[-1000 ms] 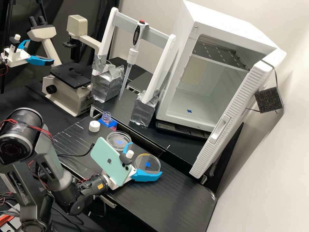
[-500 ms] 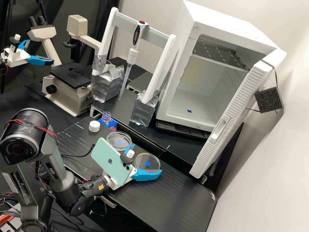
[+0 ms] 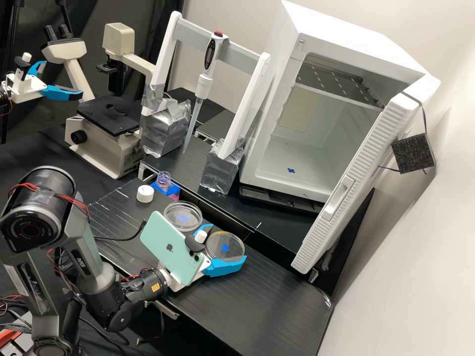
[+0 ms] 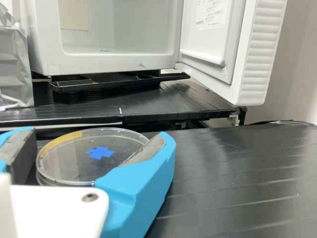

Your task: Close the lid

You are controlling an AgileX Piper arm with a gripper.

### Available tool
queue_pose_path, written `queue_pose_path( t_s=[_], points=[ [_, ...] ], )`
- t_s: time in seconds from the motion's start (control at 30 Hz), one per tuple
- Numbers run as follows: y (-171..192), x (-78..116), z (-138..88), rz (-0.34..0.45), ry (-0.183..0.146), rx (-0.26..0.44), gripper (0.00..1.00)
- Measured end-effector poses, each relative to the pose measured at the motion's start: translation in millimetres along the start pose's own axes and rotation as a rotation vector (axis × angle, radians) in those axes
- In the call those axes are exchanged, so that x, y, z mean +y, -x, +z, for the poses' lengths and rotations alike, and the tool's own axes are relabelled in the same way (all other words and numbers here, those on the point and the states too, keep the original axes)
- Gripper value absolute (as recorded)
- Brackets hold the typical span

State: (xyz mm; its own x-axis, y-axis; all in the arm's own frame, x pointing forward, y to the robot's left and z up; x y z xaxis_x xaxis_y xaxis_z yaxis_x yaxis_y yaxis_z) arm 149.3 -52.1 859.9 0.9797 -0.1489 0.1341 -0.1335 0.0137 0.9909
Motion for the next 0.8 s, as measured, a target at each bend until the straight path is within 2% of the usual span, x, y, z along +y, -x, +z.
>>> queue_pose_path(
  t_s=[0.33, 0.53, 0.63, 0.73, 0.77, 0.8],
  points=[
    [1, 2.1, -1, 0.011, 0.007, 0.004, 0.0],
    [6, 6.6, -4, 0.022, -0.042, -0.008, 0.0],
    [11, 12.1, -7, 0.048, -0.088, -0.007, 0.0],
    [17, 18.4, -15, 0.091, -0.118, 0.013, 0.0],
    [19, 20.5, -19, 0.107, -0.127, 0.028, 0.0],
    [20, 21.7, -23, 0.117, -0.118, 0.045, 0.0]
  ],
)
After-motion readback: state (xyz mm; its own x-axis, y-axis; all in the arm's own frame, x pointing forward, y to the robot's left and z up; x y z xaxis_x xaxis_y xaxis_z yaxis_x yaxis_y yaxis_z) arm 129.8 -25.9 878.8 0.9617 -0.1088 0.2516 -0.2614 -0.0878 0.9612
